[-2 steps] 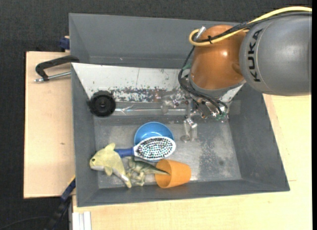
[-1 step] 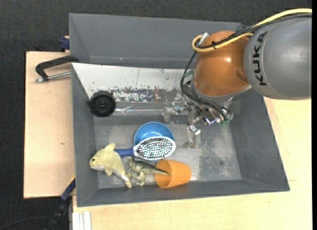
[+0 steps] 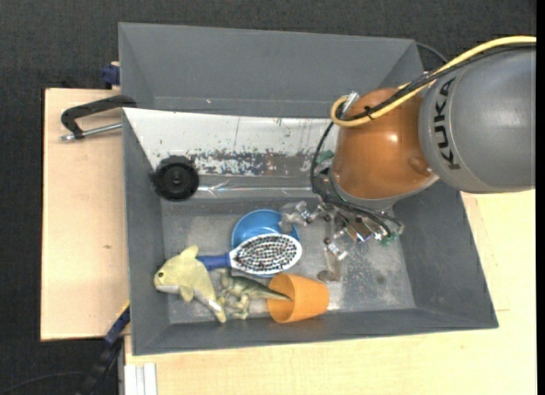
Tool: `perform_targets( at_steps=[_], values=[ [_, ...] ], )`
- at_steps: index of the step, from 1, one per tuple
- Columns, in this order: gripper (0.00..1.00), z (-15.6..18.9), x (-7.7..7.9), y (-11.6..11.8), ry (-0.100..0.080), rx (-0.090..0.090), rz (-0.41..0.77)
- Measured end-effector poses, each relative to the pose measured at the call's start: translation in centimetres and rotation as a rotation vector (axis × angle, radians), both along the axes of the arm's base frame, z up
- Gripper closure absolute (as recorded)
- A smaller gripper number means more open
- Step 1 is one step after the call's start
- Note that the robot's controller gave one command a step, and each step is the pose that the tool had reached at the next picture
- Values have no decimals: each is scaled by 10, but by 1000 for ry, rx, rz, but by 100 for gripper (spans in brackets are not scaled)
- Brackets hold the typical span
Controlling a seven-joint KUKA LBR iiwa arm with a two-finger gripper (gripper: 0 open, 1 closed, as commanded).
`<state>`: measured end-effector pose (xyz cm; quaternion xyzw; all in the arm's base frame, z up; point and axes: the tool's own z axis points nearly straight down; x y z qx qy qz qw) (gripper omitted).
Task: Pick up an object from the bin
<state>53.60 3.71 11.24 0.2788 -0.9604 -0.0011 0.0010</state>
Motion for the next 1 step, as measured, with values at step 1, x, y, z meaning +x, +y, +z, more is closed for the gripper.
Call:
perform_targets(
  at_steps=[1],
  values=[
    [100, 1, 2, 0, -4, 0, -1]
  ],
)
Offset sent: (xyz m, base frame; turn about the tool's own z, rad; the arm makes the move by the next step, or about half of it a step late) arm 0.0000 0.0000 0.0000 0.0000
